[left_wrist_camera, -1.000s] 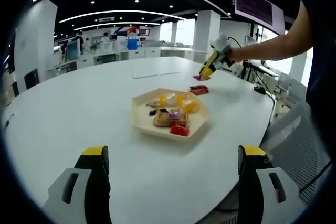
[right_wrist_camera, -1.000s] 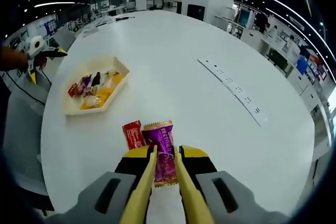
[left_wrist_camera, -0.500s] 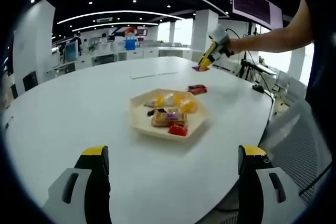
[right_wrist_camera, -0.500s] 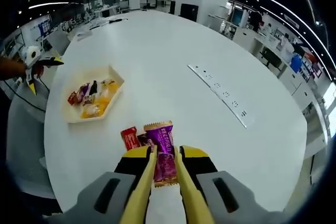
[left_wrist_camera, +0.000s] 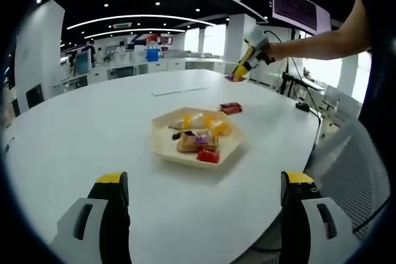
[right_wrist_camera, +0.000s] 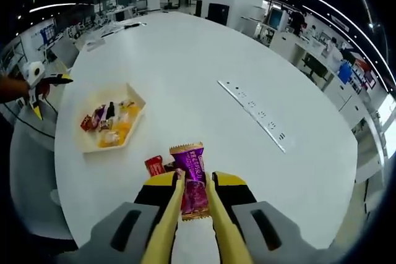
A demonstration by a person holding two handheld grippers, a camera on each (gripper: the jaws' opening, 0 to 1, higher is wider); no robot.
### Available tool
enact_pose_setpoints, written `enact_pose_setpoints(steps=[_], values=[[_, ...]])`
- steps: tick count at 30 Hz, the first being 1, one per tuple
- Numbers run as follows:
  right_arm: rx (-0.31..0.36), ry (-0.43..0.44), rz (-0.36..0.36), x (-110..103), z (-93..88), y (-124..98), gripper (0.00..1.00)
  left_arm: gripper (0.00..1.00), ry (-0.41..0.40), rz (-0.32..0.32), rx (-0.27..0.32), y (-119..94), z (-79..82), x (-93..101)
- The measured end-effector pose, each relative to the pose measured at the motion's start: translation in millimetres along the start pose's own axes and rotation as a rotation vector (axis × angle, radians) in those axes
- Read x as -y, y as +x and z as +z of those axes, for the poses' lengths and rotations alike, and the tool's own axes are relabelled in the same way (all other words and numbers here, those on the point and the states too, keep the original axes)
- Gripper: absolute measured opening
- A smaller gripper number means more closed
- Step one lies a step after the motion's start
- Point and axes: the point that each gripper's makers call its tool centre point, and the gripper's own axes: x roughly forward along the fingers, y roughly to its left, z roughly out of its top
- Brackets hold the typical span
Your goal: Place the target food into the container with the food tongs after gripping and lifting it, then release it inside without dropping or visibly crushing the food.
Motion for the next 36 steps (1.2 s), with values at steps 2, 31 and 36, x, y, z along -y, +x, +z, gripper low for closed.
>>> enact_pose_setpoints(steps=[2, 31, 36], values=[[-0.001, 0.017, 0.006, -2.4, 2.8, 1.6, 0.20, 0.99, 0.000, 0.002, 0.002, -0.3, 0.6, -0.3], [0.052, -0.016, 0.046, -78.3, 75.0, 39.2, 0.20, 0.99, -0.002, 0.011, 0.027, -2.1, 4.7, -3.4], [0.058, -0.025, 0.069, -95.2, 85.8, 46.6, 0.20, 0.99, -0.006, 0.012, 0.034, -2.4, 6.8, -3.0]])
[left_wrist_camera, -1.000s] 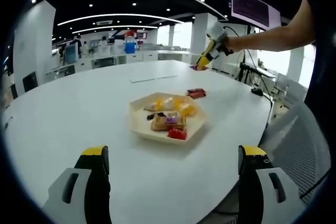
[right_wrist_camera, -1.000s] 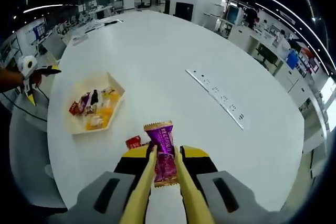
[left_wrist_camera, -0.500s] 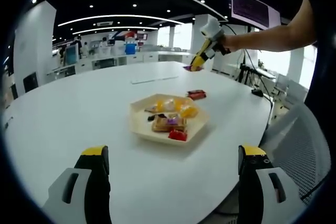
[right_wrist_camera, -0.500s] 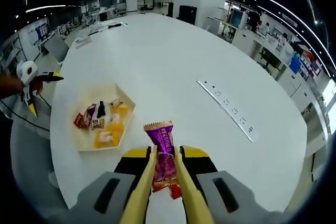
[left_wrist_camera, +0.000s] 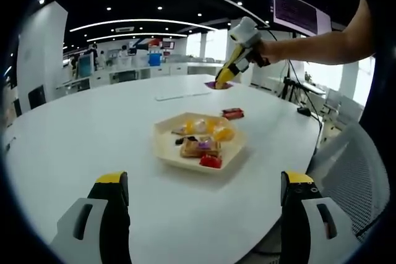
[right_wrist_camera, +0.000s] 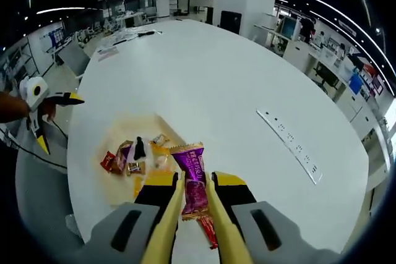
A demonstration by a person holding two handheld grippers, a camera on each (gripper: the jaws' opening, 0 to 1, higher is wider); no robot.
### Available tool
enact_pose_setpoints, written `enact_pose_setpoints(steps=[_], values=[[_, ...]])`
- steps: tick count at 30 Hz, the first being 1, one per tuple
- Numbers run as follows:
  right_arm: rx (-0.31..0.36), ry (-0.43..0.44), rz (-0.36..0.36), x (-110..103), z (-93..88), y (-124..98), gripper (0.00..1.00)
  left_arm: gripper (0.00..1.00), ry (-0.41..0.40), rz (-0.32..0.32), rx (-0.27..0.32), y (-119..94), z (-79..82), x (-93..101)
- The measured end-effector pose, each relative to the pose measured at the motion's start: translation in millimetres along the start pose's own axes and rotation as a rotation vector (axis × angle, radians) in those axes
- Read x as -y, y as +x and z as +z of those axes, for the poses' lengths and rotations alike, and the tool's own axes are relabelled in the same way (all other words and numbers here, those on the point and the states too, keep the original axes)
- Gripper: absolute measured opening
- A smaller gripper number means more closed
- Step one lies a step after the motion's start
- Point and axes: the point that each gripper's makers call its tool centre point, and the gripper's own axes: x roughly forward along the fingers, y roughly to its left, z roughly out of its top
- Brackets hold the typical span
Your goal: Place the target food into the container with the food tongs after gripping and lifting it, then release it inside without dropping or visibly crushing the food.
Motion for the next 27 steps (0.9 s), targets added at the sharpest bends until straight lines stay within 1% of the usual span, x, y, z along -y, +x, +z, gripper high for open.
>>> enact_pose_setpoints(steps=[5, 11, 16, 24, 27], values=[[0.007, -0.015, 0.017, -16.6, 13.5, 6.5, 0.20, 0.99, 0.000, 0.004, 0.004, -0.4, 0.9, -0.7], [0.037, -0.027, 0.046, -39.6, 36.0, 15.0, 0.20, 0.99, 0.001, 0.002, 0.006, -0.3, 1.0, -0.9], [0.030, -0.054, 0.069, -61.0, 43.3, 24.0, 0.20, 0.99, 0.002, 0.003, 0.010, -0.8, 2.0, -1.5], [0.026, -0.109, 0.109, -91.6, 55.3, 31.7, 0.21, 0.99, 0.002, -0.001, 0.012, -0.3, 2.3, -0.8], [0.025, -0.119, 0.117, -97.0, 57.5, 33.5, 0.21, 0.99, 0.002, 0.001, 0.014, -0.6, 2.7, -1.1]])
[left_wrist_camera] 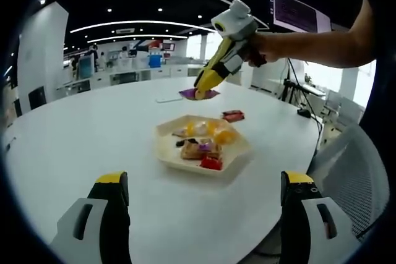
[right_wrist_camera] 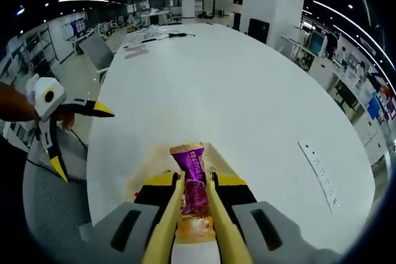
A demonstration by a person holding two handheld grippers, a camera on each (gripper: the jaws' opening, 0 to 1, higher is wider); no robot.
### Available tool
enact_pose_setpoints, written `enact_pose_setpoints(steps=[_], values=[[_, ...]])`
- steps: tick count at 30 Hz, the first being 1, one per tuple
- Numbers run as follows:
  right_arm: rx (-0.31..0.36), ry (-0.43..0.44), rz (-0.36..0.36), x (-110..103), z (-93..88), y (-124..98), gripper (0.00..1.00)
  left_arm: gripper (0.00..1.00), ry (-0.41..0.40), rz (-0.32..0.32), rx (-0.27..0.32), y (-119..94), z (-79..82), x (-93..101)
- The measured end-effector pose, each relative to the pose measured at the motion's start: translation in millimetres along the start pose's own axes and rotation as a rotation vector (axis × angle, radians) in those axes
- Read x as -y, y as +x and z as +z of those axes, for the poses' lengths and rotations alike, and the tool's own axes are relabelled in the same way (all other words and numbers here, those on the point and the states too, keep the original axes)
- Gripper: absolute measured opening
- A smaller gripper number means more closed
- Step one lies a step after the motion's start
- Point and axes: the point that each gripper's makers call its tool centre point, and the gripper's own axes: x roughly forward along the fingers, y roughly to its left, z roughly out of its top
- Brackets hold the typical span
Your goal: Place the target food into the container with the food tongs after gripping and lifting it, then release it inside without dropping or visibly crushing the food.
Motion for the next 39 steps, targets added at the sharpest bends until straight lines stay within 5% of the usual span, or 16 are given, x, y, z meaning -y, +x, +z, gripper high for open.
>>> enact_pose_setpoints(steps=[16, 39], values=[[0.001, -0.026, 0.022, -7.7, -7.4, 0.6, 0.25, 0.99, 0.004, -0.002, 0.004, 0.0, 1.0, 0.7], [0.074, -0.028, 0.016, -2.2, 9.6, -18.0, 0.27, 0.99, 0.011, -0.012, -0.006, 0.9, -1.2, 2.9]])
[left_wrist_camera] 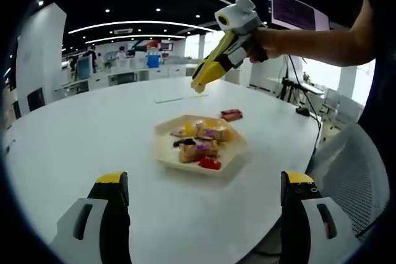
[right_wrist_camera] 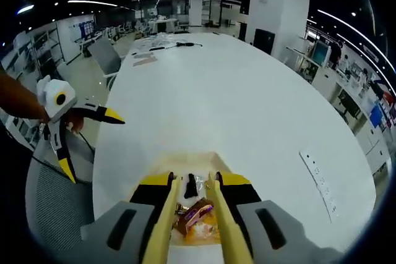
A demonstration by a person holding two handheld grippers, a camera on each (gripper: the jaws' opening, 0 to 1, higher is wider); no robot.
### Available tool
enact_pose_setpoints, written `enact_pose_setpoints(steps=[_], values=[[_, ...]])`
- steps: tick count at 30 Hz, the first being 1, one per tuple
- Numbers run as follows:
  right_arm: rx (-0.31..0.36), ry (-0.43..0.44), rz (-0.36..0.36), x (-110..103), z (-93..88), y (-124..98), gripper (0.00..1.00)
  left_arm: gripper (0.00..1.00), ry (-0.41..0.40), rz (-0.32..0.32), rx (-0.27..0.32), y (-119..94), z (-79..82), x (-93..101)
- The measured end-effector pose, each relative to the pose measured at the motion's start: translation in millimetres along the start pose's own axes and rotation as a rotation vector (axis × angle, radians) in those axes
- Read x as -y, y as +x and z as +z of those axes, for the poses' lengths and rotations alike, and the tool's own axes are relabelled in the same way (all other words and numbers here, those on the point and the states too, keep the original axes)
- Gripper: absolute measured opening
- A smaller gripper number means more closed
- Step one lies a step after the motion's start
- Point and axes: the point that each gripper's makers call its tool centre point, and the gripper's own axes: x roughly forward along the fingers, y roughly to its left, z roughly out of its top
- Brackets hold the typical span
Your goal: Place the target food into the container with the food tongs after gripping and lifting it, then release it inside without dropping or visibly crushing the food.
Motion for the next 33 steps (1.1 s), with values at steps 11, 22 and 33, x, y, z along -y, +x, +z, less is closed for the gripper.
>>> enact_pose_setpoints(steps=[11, 22, 33], values=[[0.010, 0.004, -0.004, 6.4, -4.5, -8.9, 0.27, 0.99, -0.001, 0.000, -0.004, -0.3, -0.4, 0.6], [0.025, -0.002, -0.022, 23.2, -21.6, -31.6, 0.28, 0.99, -0.001, 0.001, -0.007, 0.0, -1.4, 0.0], [0.010, 0.010, -0.072, 50.6, -58.4, -68.3, 0.28, 0.99, -0.005, 0.001, -0.009, 0.2, -2.4, -0.8]])
